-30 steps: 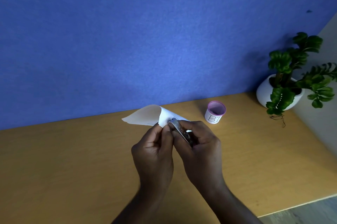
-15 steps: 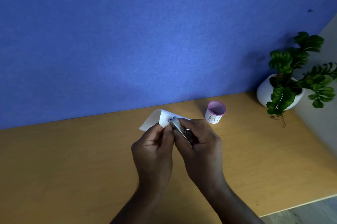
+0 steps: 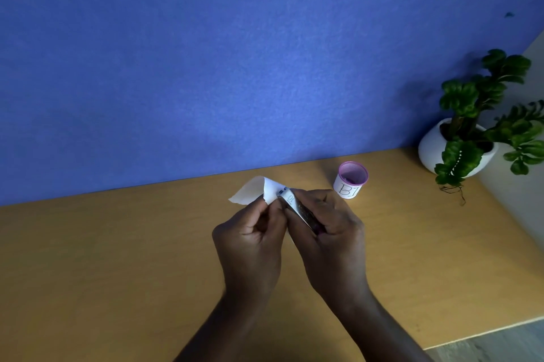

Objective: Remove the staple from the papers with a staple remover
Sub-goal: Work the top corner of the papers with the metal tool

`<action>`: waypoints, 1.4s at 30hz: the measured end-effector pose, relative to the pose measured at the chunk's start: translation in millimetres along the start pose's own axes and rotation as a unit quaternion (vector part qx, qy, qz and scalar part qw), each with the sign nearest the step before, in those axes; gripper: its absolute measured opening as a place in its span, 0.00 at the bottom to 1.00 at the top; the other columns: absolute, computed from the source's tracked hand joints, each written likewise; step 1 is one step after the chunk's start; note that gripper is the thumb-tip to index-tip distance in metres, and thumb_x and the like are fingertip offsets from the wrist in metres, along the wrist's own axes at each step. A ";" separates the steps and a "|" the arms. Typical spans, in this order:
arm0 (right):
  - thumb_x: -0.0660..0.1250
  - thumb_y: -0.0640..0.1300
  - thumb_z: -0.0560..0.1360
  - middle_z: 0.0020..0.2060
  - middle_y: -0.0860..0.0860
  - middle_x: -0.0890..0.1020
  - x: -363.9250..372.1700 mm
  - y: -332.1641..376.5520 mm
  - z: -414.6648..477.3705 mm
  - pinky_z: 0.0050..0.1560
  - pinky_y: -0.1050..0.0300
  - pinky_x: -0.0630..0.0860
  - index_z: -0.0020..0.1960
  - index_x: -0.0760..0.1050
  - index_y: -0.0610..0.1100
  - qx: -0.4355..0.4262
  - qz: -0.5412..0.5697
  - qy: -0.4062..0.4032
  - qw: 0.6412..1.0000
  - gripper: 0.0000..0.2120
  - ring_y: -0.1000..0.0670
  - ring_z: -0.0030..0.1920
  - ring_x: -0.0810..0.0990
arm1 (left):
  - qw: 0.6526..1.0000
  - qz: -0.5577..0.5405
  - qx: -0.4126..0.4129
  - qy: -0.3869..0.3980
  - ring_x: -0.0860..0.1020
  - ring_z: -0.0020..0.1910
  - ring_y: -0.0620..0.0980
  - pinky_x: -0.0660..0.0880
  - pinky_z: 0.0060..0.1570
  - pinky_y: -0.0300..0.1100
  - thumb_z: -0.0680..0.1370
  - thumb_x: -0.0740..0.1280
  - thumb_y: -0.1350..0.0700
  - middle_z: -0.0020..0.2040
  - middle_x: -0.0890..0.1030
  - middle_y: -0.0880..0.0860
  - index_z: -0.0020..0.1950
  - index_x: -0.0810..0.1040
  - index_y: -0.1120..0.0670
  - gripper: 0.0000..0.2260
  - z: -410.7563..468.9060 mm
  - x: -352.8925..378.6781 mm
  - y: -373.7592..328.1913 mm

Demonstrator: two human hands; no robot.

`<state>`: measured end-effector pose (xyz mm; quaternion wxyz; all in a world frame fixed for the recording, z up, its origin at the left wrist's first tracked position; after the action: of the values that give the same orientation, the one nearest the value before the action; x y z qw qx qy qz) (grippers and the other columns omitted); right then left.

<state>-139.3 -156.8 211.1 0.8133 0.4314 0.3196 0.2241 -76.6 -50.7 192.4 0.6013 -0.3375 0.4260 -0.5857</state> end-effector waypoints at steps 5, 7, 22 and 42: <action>0.77 0.42 0.80 0.50 0.52 0.85 -1.3 -2.4 1.0 0.48 0.66 0.81 0.62 0.87 0.46 -0.025 -0.013 -0.005 1.000 0.11 0.54 0.53 0.86 | 0.997 0.054 0.050 0.022 0.63 0.27 0.48 0.64 0.26 0.47 0.82 0.72 0.60 0.26 0.68 0.50 0.34 0.77 0.61 0.16 3.1 -1.6 3.2; 0.78 0.41 0.79 0.50 0.52 0.85 -2.2 -2.6 1.6 0.49 0.68 0.80 0.62 0.87 0.46 -0.035 -0.024 -0.005 0.999 0.12 0.56 0.53 0.86 | 0.994 0.074 0.076 0.027 0.66 0.26 0.51 0.65 0.26 0.48 0.81 0.73 0.63 0.25 0.70 0.50 0.34 0.78 0.61 0.16 4.8 -2.7 4.7; 0.77 0.36 0.78 0.49 0.48 0.85 -8.8 15.1 1.4 0.46 0.77 0.72 0.62 0.87 0.40 -0.075 -0.134 0.013 0.988 0.13 0.58 0.45 0.82 | 0.961 0.203 0.173 0.075 0.73 0.29 0.46 0.70 0.32 0.37 0.81 0.72 0.63 0.29 0.77 0.50 0.37 0.81 0.60 0.12 3.0 -5.1 18.4; 0.66 0.44 0.86 0.51 0.46 0.90 -27.4 -32.2 17.7 0.39 0.57 0.84 0.56 0.78 0.53 0.225 0.234 0.040 0.945 0.05 0.42 0.41 0.90 | 0.958 -0.080 -0.263 0.084 0.80 0.40 0.51 0.79 0.38 0.47 0.76 0.73 0.51 0.45 0.82 0.68 0.44 0.88 0.54 0.08 15.7 -13.4 2.6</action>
<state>-142.9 -201.2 200.4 0.6063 0.6568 0.2839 0.3470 -60.6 -38.7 198.1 0.4046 -0.4666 0.5850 -0.5257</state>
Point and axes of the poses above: each hand's wrist, its own z-axis towards the middle knuckle, its own x-axis out of the palm, y = z × x, the point moved 1 cm from there along z, towards the middle knuckle
